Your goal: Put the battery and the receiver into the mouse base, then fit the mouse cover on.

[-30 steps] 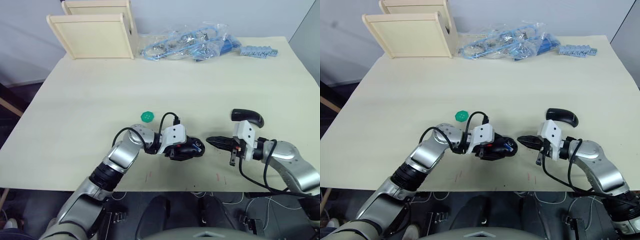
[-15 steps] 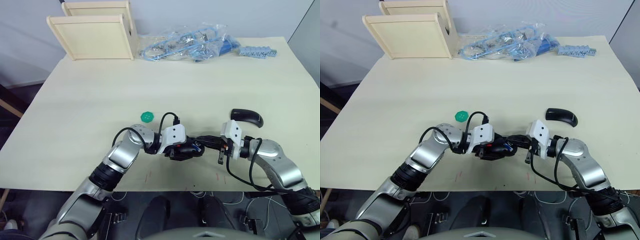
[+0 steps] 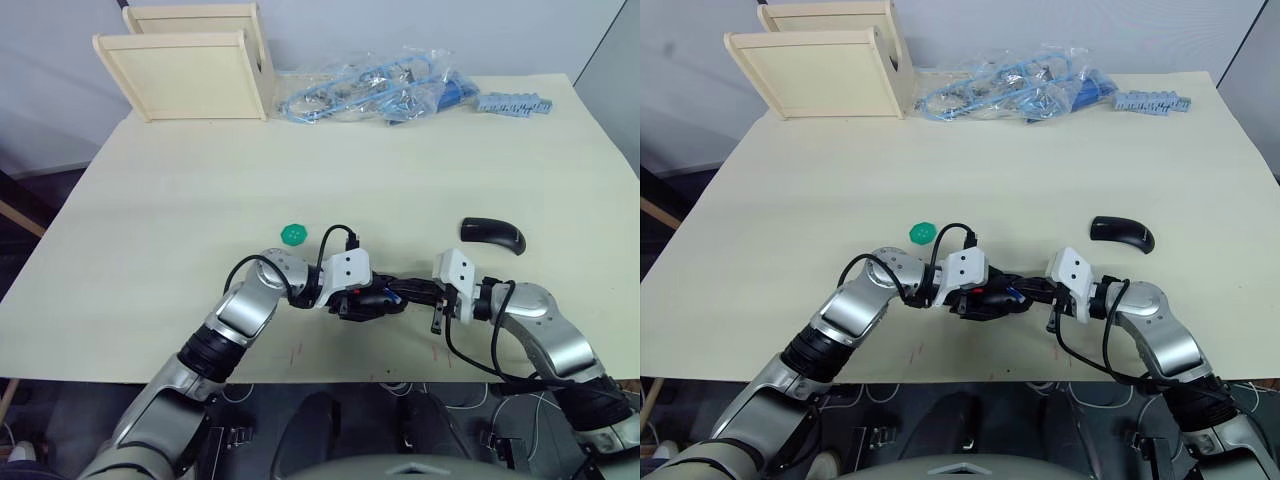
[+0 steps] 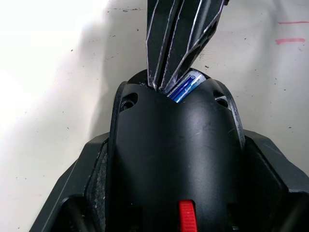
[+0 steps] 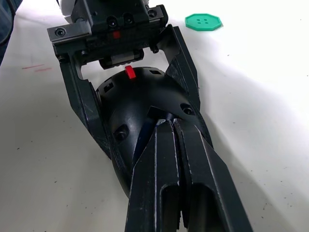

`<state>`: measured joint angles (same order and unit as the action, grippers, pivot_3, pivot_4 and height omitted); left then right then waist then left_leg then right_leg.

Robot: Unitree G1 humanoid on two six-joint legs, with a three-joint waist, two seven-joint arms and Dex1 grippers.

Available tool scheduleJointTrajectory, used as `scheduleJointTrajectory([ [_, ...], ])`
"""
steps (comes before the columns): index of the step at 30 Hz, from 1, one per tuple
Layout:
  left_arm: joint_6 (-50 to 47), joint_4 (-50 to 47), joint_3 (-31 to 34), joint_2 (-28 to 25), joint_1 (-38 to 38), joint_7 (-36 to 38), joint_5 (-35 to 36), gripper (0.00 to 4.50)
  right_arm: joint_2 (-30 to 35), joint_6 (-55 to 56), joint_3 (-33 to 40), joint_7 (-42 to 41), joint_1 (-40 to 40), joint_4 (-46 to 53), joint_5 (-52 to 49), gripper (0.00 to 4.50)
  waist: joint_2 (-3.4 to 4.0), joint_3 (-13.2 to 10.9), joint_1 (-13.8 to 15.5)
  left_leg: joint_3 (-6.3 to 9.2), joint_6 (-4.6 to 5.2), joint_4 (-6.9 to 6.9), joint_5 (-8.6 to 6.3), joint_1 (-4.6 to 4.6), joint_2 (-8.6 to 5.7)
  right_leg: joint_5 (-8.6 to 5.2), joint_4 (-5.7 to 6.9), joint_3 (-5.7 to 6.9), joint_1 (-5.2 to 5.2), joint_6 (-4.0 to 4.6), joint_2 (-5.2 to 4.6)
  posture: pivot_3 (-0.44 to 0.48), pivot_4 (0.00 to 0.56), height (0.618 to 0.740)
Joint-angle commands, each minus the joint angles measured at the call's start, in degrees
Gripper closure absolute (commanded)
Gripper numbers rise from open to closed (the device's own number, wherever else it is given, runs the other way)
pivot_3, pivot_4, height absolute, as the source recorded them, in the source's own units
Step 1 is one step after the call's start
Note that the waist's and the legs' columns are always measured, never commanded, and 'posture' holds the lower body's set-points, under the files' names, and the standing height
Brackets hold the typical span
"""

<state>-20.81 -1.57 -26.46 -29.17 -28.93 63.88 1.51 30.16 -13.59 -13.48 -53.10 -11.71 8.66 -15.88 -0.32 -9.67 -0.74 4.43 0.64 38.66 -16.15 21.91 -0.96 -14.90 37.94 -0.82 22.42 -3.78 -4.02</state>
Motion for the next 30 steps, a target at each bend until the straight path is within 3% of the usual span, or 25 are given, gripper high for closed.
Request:
scheduleJointTrajectory([
  [1, -1.06, 2.64, -2.42, -1.42, 1.69, -0.27, -3.01, 1.55, 0.5, -4.61, -1.25, 1.02, 0.38, -0.99, 1.65, 4.46, 0.01, 0.01, -0.02, 0.0, 0.0, 0.0, 0.0, -0.04, 0.0, 0.0, 0.0, 0.0, -0.04, 0.0, 0.0, 0.0, 0.15, 0.74],
  [7, -0.86, 2.66, -2.31, -1.49, 1.89, -0.57, -2.95, 1.55, 1.32, -14.09, -3.36, 3.18, -0.59, -1.59, 3.02, 4.46, -0.16, 0.34, -0.09, 0.02, 0.0, -0.03, 0.0, -0.42, 0.03, -0.01, -0.03, 0.02, -0.42, 0.0, 0.03, 0.0, 0.15, 0.74],
  [10, -0.88, 2.55, -2.24, -1.49, 2.03, -0.69, -2.88, 1.55, 2.14, -16.49, -4.6, 3.5, -0.85, -2.06, 3.92, 4.46, -0.29, 0.45, -0.13, -0.06, 0.0, -0.21, -0.01, -1.04, 0.05, -0.06, -0.13, -0.07, -0.9, -0.05, 0.03, 0.0, 0.15, 0.74],
  [14, -0.84, 2.52, -2.12, -1.56, 2.27, -0.76, -2.82, 1.55, 2.01, -13.03, -4.77, 3.28, -0.42, -2.29, 4.27, 4.46, -0.35, 0.74, -0.13, -0.07, 0.0, -0.32, -0.01, -1.14, 0.1, -0.16, -0.15, -0.08, -0.91, -0.17, 0.05, 0.0, 0.15, 0.74],
  [21, -0.86, 2.68, -2.12, -1.43, 2.08, -1.05, -3.09, 1.55, -0.84, 0.66, 1.75, 0.88, 1.38, 0.07, -0.65, 4.46, -0.35, 0.73, -0.13, -0.11, 0.0, -0.35, -0.01, -1.08, 0.09, -0.06, -0.2, -0.12, -0.9, -0.01, 0.05, 0.0, 0.15, 0.74],
  [30, -0.46, 2.75, -2.12, -1.7, 2.1, -1.44, -3.31, 1.55, 4.91, 8.82, 11.46, -4.23, 9.56, 4.95, -5.17, 4.46, -0.29, 0.57, -0.04, -0.1, 0.0, -0.38, -0.02, -0.88, 0.08, -0.05, -0.29, -0.09, -0.81, 0.0, 0.02, 0.0, 0.15, 0.74],
])
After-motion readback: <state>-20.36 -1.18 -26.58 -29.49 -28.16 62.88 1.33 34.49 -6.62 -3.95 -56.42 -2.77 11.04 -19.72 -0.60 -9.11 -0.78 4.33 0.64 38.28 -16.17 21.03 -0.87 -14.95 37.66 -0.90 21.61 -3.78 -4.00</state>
